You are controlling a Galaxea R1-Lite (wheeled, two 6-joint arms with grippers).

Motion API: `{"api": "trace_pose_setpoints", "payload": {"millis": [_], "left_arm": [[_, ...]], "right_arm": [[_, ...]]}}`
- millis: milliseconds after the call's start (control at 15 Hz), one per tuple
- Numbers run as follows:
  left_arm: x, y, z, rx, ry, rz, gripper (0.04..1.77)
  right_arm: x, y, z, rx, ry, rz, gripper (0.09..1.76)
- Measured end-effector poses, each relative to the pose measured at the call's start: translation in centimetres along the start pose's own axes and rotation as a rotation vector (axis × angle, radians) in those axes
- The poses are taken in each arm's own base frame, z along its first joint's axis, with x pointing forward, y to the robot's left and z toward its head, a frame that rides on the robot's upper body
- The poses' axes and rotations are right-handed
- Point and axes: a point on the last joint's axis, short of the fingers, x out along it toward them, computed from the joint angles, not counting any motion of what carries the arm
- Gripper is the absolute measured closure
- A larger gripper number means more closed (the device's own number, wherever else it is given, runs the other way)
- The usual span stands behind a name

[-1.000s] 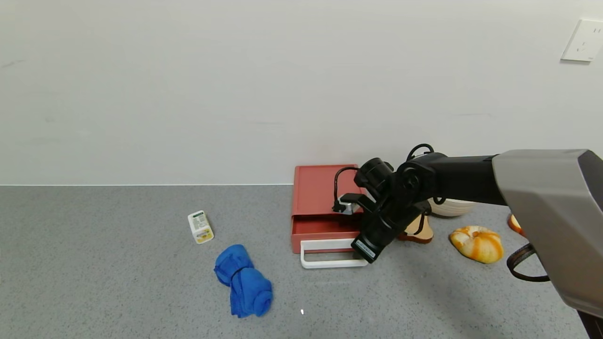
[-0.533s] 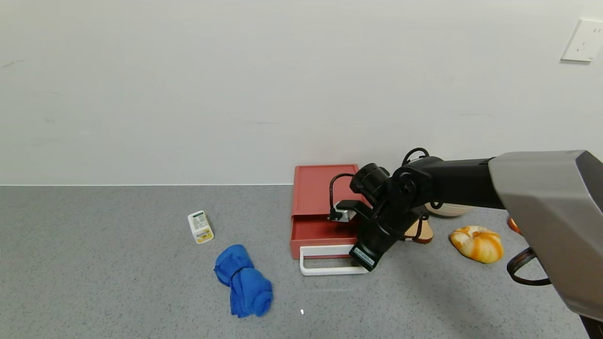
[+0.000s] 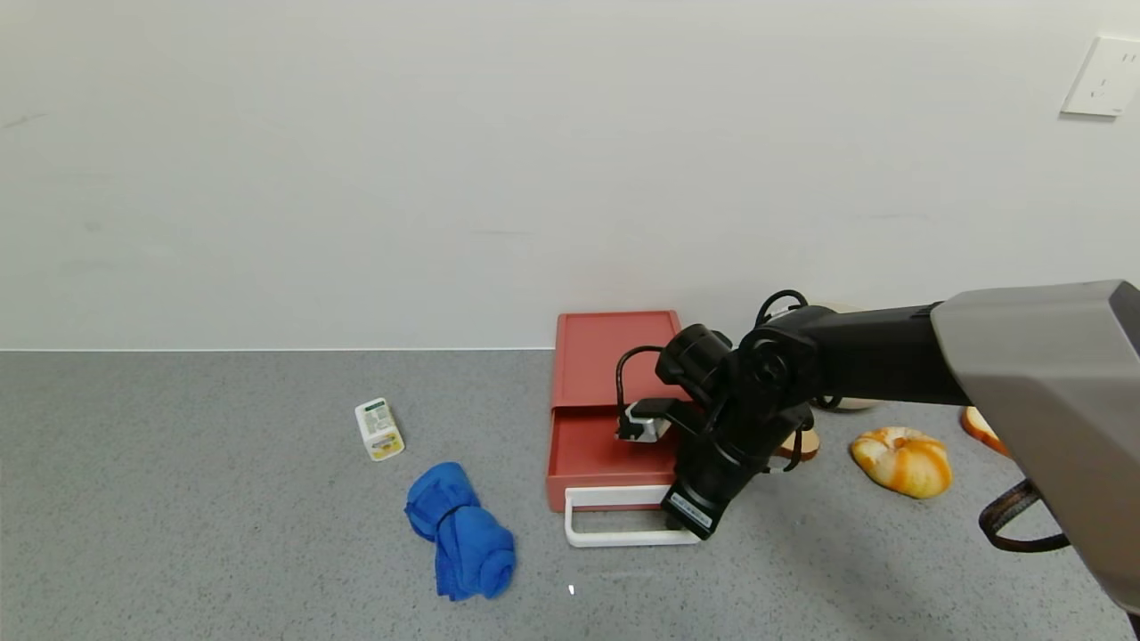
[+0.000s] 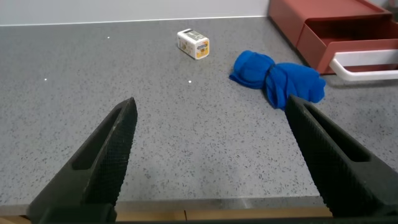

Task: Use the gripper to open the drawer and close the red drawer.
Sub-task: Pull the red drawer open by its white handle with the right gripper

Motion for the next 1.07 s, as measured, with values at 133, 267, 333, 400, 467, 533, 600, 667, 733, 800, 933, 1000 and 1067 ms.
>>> {"api": "trace_pose_setpoints", "payload": {"millis": [133, 267, 333, 400, 467, 533, 600, 667, 733, 800, 933, 1000, 1067], "left_arm": [[0.0, 0.0, 0.0, 0.0, 0.0, 0.0, 0.09], [0.0, 0.0, 0.0, 0.0, 0.0, 0.0, 0.09], [0.0, 0.0, 0.0, 0.0, 0.0, 0.0, 0.09], [0.0, 0.0, 0.0, 0.0, 0.0, 0.0, 0.09], [0.0, 0.0, 0.0, 0.0, 0.0, 0.0, 0.09], [0.0, 0.0, 0.0, 0.0, 0.0, 0.0, 0.09], [0.0, 0.0, 0.0, 0.0, 0.0, 0.0, 0.09], [0.0, 0.0, 0.0, 0.0, 0.0, 0.0, 0.09], [0.0, 0.0, 0.0, 0.0, 0.0, 0.0, 0.09], [0.0, 0.0, 0.0, 0.0, 0.0, 0.0, 0.09], [0.0, 0.0, 0.0, 0.0, 0.0, 0.0, 0.09], [0.0, 0.0, 0.0, 0.0, 0.0, 0.0, 0.09], [0.0, 0.0, 0.0, 0.0, 0.0, 0.0, 0.09]], "right_arm": [[-0.1, 0.6, -0.3, -0.007, 0.011, 0.005, 1.73], [-0.3, 1.2, -0.6, -0.013, 0.022, 0.01, 1.73], [-0.4, 1.4, -0.8, -0.014, 0.028, 0.011, 1.73], [-0.5, 1.6, -1.0, -0.014, 0.034, 0.013, 1.73], [-0.5, 1.9, -1.3, -0.016, 0.045, 0.018, 1.73], [-0.5, 2.2, -1.5, -0.018, 0.055, 0.021, 1.73], [-0.5, 2.5, -1.8, -0.021, 0.061, 0.021, 1.73], [-0.5, 2.7, -2.0, -0.023, 0.066, 0.021, 1.73], [-0.5, 2.9, -2.1, -0.023, 0.075, 0.025, 1.73], [-0.6, 3.2, -2.3, -0.023, 0.083, 0.032, 1.73], [-0.8, 3.5, -2.4, -0.024, 0.084, 0.034, 1.73], [-0.8, 3.6, -2.4, -0.027, 0.085, 0.035, 1.73], [-0.8, 3.8, -2.5, -0.03, 0.088, 0.036, 1.73]]}}
